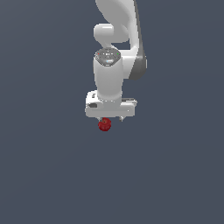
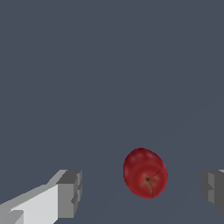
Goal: Pick up the object and move it to a goal position.
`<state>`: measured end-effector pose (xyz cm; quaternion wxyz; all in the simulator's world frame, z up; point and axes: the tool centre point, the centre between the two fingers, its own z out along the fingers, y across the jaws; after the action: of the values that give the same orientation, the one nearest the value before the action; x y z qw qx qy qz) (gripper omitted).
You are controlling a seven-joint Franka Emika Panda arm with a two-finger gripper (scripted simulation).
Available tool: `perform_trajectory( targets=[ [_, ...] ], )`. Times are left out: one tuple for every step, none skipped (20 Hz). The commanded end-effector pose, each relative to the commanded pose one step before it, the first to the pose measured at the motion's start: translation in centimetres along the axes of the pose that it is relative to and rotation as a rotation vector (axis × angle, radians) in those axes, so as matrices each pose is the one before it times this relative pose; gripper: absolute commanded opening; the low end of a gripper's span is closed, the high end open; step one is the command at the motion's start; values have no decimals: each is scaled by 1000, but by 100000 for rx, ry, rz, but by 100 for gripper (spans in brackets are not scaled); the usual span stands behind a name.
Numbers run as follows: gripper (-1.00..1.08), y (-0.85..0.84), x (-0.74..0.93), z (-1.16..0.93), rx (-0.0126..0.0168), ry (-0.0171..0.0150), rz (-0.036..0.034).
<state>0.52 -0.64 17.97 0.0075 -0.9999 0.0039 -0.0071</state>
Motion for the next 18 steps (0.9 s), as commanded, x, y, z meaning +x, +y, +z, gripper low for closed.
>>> perform_trajectory(
  targets=[
    [100,1,0,0,0,0,0],
    [100,-15,10,-27,-22,67,-68],
    [100,-21,34,-60,-51,166,-165],
    [100,-50,53,-113,-91,296,-292],
    [100,-64,75,-152,-127,407,-396],
    [100,-82,95,-194,-165,525,-496],
    [100,-77,93,-186,-165,518,-469],
    [100,-58,69,-140,-130,403,-341],
    [100,-38,46,-92,-91,282,-214],
    [100,-20,23,-46,-53,162,-96],
    [100,-6,7,21,0,0,0],
    [100,8,-20,-3,11,-36,58],
    [100,6,8,-12,21,-59,-75],
    [100,-11,20,-30,2,2,-138],
    [100,-12,-1,10,0,0,0],
    [100,26,-30,43,-4,1,218],
    [100,37,-55,97,4,-34,395],
    [100,52,-81,144,8,-59,575]
  ],
)
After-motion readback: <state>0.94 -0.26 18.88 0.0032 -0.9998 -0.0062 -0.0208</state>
